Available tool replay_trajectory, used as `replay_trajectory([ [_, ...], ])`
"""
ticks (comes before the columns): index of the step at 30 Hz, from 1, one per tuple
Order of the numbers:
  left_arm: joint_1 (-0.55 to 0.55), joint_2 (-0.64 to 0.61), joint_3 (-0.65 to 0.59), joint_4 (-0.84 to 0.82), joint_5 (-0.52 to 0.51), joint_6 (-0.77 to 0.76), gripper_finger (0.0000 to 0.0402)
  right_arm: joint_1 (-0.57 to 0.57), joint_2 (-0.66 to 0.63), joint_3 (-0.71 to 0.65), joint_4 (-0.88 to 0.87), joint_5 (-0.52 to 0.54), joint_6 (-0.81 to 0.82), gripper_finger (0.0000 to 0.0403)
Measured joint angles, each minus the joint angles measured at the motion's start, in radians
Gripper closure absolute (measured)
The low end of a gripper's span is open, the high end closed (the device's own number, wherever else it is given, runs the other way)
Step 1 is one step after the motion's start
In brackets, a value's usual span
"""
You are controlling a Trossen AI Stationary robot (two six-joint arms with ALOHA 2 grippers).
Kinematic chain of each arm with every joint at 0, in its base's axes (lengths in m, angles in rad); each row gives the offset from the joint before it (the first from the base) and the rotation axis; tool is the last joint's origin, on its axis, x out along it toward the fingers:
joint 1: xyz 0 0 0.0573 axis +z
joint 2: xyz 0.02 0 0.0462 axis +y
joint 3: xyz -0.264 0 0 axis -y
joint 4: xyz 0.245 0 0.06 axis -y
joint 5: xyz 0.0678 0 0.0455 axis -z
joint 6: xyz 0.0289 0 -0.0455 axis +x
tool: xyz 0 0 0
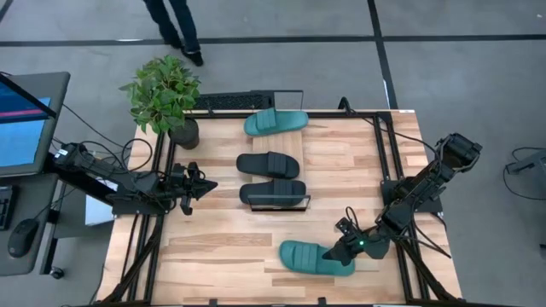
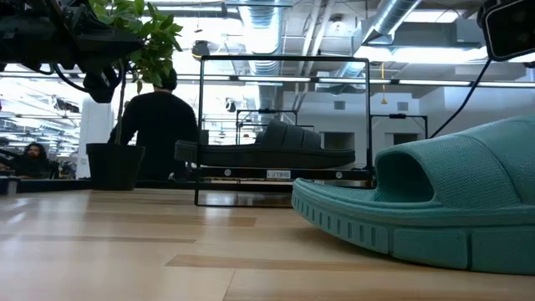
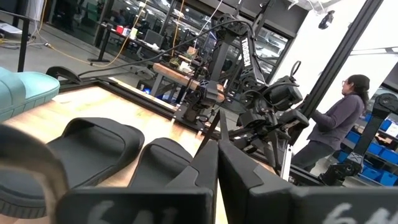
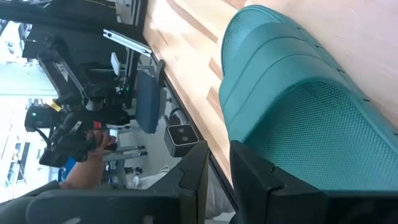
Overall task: Pick and place slides into the shelf
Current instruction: Put the green slide on the shelf
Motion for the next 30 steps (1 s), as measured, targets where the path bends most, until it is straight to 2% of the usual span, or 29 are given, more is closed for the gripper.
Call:
replay_trajectory([
  [14, 0.0, 0.0, 0.0, 0.0, 0.0, 0.0, 0.0402, 0.0, 0.0, 0.0, 0.023, -0.023, 0.006, 0.0344],
  [21, 0.0, 0.0, 0.0, 0.0, 0.0, 0.0, 0.0401, 0.0, 0.0, 0.0, 0.048, 0.065, -0.071, 0.0344],
  [26, 0.0, 0.0, 0.0, 0.0, 0.0, 0.0, 0.0401, -0.016, 0.0, 0.0, 0.054, 0.031, -0.008, 0.0342],
  [30, 0.0, 0.0, 0.0, 0.0, 0.0, 0.0, 0.0402, -0.028, 0.0, 0.0, 0.054, 0.03, 0.014, 0.032],
])
